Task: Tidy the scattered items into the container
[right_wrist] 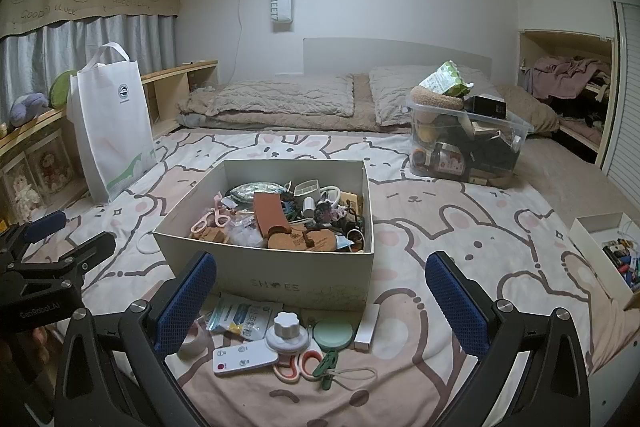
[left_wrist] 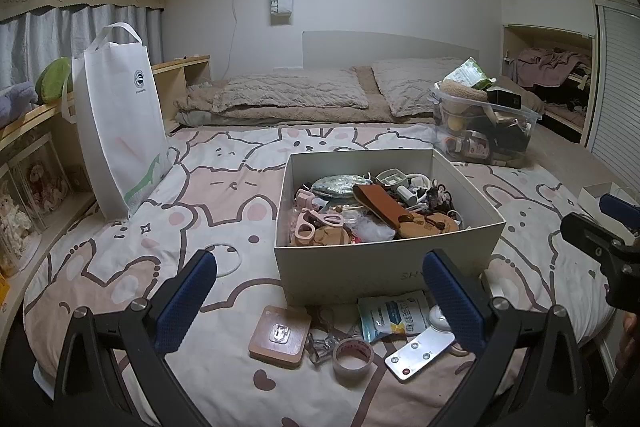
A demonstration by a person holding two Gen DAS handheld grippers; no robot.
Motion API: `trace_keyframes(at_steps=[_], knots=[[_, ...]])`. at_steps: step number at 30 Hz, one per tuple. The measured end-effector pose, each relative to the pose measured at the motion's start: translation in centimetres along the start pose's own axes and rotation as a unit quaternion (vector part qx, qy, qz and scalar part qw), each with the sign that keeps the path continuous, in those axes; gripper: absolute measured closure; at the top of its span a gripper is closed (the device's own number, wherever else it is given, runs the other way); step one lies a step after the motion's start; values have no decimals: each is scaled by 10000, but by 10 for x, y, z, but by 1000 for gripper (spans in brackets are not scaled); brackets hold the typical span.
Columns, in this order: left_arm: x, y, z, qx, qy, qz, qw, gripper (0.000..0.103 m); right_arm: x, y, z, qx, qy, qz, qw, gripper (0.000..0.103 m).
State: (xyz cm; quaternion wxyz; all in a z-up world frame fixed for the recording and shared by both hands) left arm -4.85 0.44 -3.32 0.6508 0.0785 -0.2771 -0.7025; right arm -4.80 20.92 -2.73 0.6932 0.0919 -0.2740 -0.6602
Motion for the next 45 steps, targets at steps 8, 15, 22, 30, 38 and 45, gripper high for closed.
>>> trace_keyframes(at_steps=[8,15,22,30,38,45], knots=[[3,-3,-2,-8,31,-6,10000,0,-1,0,-2,6,-32,9,10000,0],[9,-10,-9,105,74,39,9999,0,-8,-7,-5,71,-77,-94,9999,0],[11,-26,-25,297,184,-250,9991,0,-16,-21,-19,348,-237,-27,9991,0],[-3,-46,-46,516,193,-684,9961,0,-26,-37,-44,563,-225,-13,9982,0],[-17,-62,-64,680,181,-779,9945,0,-44,-54,-72,879,-269,-177,9956,0],[-29,-77,-87,943,257,-891,9912,0,-59,-71,-95,1168,-201,-427,9920,0]])
Point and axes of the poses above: each gripper's, at about its wrist camera, not at the fingertips, and y roughly against the way its jaws point, x to its left, z to its top, the point moved 7 cm from there along -y, roughly the way its jaws point, and after that the axes turned 15 degrees about -y, right-handed, at the moved point
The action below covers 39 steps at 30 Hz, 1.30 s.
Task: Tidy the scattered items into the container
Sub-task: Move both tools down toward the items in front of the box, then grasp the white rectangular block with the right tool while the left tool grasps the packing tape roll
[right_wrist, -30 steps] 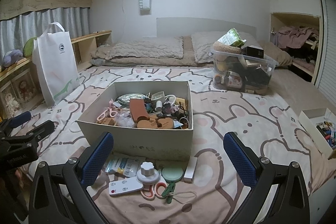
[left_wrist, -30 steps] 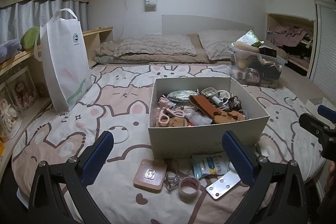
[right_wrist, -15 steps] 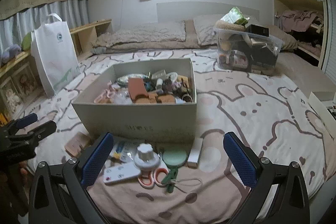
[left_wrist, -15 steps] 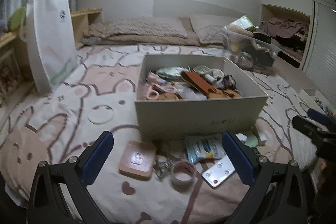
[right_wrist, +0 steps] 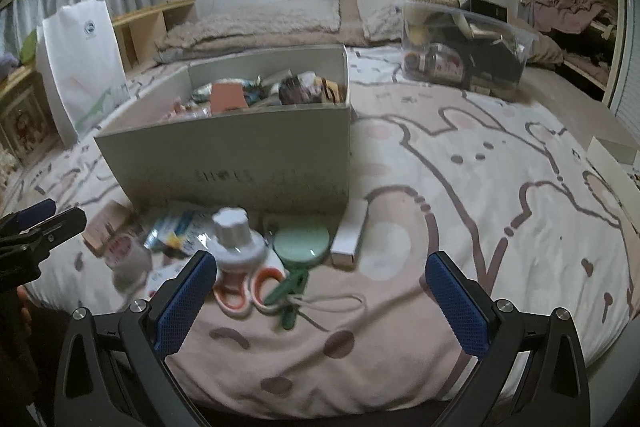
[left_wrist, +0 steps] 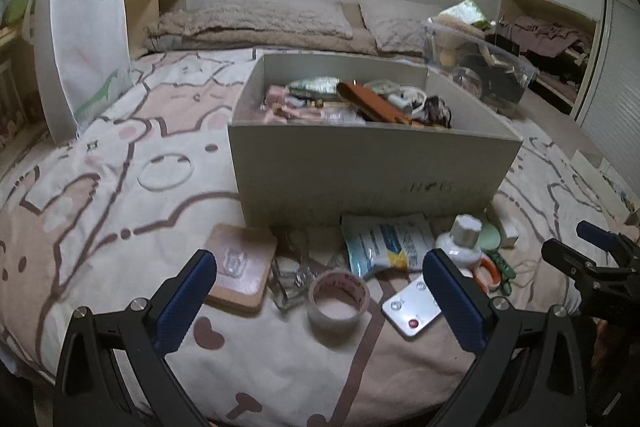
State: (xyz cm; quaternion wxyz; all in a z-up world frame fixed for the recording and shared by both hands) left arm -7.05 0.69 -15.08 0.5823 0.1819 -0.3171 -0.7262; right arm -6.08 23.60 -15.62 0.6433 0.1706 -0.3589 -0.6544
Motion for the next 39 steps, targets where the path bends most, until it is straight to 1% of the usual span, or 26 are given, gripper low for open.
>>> trace_keyframes(at_steps=[5,8,12,16,21,22,23,24,25,28,29,33,37,39], knots=[[0,-13,-16,207,148,-69,9997,0,-14,-12,-5,142,-4,-209,9997,0],[3,-21,-26,354,264,-130,9989,0,-18,-16,-4,166,240,-378,9989,0],[3,-31,-37,525,373,-235,9976,11,-24,-22,-1,251,546,-492,9970,0],[-2,-39,-44,630,415,-346,9965,15,-33,-29,3,361,717,-574,9951,0],[-11,-46,-47,683,361,-454,9960,19,-42,-41,11,447,1111,-802,9896,0],[-13,-47,-47,690,341,-485,9959,22,-43,-44,12,467,1187,-838,9883,0],[-15,-47,-48,693,308,-524,9957,28,-44,-46,12,493,1270,-875,9868,0],[-17,-48,-47,708,293,-557,9955,31,-45,-49,13,528,1349,-909,9853,0],[-18,-49,-48,718,287,-575,9953,31,-46,-51,13,568,1407,-933,9840,0],[-19,-50,-47,714,296,-570,9954,33,-46,-59,14,694,1479,-937,9821,0],[-18,-51,-47,717,313,-571,9953,37,-45,-60,14,725,1484,-922,9819,0],[-15,-51,-46,711,381,-580,9951,43,-35,-68,14,847,1516,-789,9816,0],[-14,-51,-47,715,387,-580,9950,45,-29,-82,9,1027,1625,-919,9770,0],[-14,-50,-46,698,387,-624,9949,50,-29,-88,5,1141,1676,-952,9746,0]])
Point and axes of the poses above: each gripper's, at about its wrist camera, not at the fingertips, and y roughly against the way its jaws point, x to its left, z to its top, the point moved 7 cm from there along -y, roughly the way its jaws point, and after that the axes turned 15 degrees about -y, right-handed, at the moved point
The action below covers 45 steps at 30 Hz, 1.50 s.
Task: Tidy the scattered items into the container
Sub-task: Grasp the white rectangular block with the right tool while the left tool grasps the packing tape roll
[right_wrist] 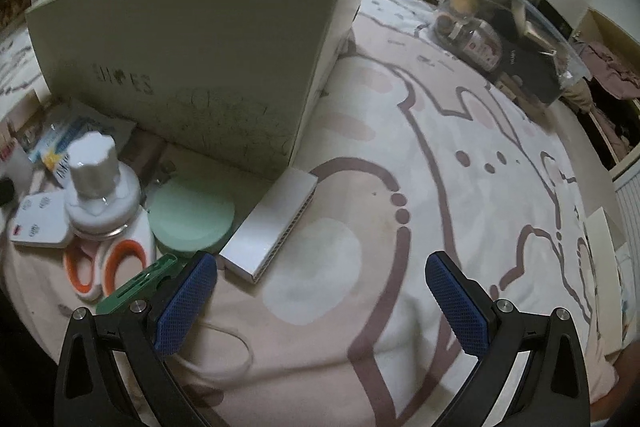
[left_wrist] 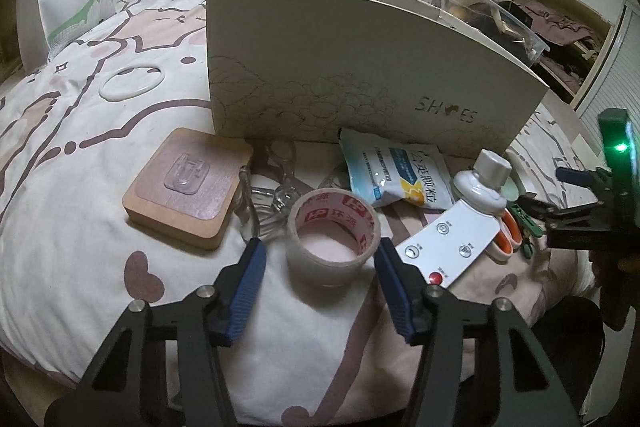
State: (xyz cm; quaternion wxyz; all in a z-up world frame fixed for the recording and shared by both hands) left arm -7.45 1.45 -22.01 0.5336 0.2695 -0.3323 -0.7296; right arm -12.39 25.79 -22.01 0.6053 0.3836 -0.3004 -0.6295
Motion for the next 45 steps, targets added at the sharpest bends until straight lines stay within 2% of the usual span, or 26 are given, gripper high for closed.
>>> trace_keyframes(at_steps=[3,6,15,24,26,28,30,33,36,41,45], knots=[[-2,1,-1,-1,-31,-20,10000,55,-3,-2,0,86,-55,43,9999,0],[-4,4,-2,14,-85,-24,10000,58,-17,-3,3,64,-205,-161,9996,0],[1,16,-10,4,-139,118,9998,59,-64,-13,16,-61,-472,-668,9966,0],[5,18,-14,27,-210,310,9993,58,-102,-26,28,-43,-1076,-824,9908,0],[4,17,-15,58,-243,332,9991,58,-101,-19,28,-76,-1222,-623,9905,0],[3,14,-16,90,-253,339,9991,57,-90,-9,29,-121,-1266,-211,9917,0],[3,11,-15,112,-237,354,9990,50,-76,-2,29,-135,-1225,102,9923,0],[2,9,-10,50,-195,337,9992,49,-53,0,31,-88,-1070,400,9934,0],[0,8,-6,-14,-221,384,9990,49,-37,-6,32,-42,-987,432,9942,0],[1,4,-6,23,-182,357,9992,49,-26,-20,30,212,-1225,642,9902,0],[1,2,-6,-7,-150,320,9994,49,-26,-25,31,153,-1366,613,9886,0]])
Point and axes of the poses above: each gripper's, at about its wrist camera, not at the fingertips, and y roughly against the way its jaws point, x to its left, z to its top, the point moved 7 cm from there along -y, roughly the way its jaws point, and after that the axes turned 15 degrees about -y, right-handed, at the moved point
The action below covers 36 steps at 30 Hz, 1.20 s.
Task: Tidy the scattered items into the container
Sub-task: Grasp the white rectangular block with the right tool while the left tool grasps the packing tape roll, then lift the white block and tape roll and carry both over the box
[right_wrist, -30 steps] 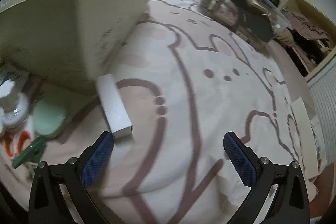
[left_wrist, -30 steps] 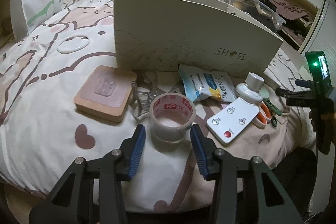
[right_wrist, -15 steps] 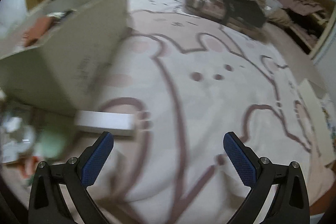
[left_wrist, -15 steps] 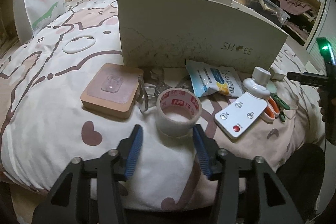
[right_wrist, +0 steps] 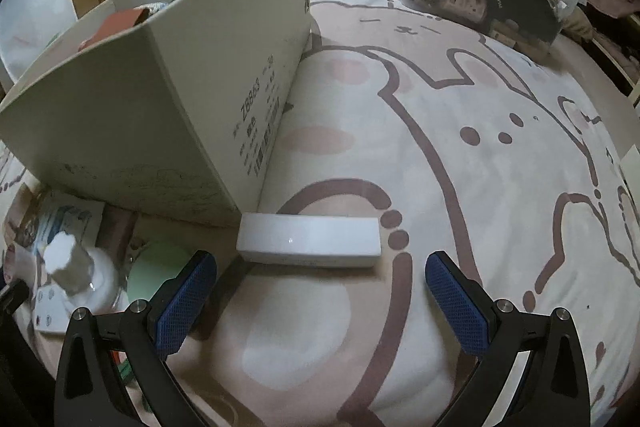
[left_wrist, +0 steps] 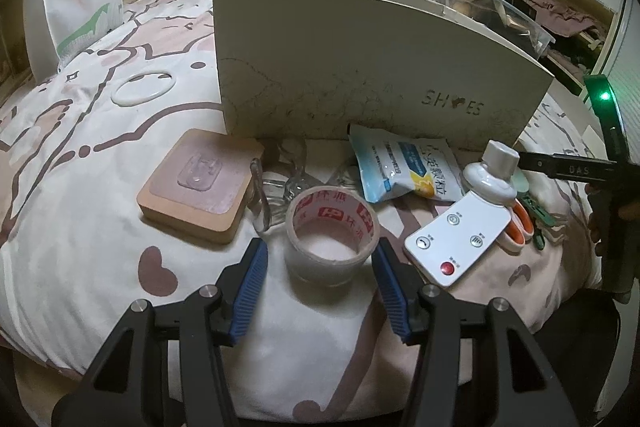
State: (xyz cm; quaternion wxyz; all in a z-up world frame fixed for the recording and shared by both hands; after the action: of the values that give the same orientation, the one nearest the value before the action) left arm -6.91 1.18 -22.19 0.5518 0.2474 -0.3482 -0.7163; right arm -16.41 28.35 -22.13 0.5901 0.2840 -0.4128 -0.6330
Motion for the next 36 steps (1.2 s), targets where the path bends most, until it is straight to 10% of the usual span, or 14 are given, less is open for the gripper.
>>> trace_keyframes(at_steps=[5,11,36], knots=[[-1,-1,2,-42,47,-24,10000,49,4,3,3,-140,-9,16,9999,1],[-6,-2,5,-73,-37,-67,9999,49,7,3,0,-229,116,58,9997,36],[-9,13,13,-255,-189,-120,9994,58,10,56,-8,-640,-400,631,9952,36]])
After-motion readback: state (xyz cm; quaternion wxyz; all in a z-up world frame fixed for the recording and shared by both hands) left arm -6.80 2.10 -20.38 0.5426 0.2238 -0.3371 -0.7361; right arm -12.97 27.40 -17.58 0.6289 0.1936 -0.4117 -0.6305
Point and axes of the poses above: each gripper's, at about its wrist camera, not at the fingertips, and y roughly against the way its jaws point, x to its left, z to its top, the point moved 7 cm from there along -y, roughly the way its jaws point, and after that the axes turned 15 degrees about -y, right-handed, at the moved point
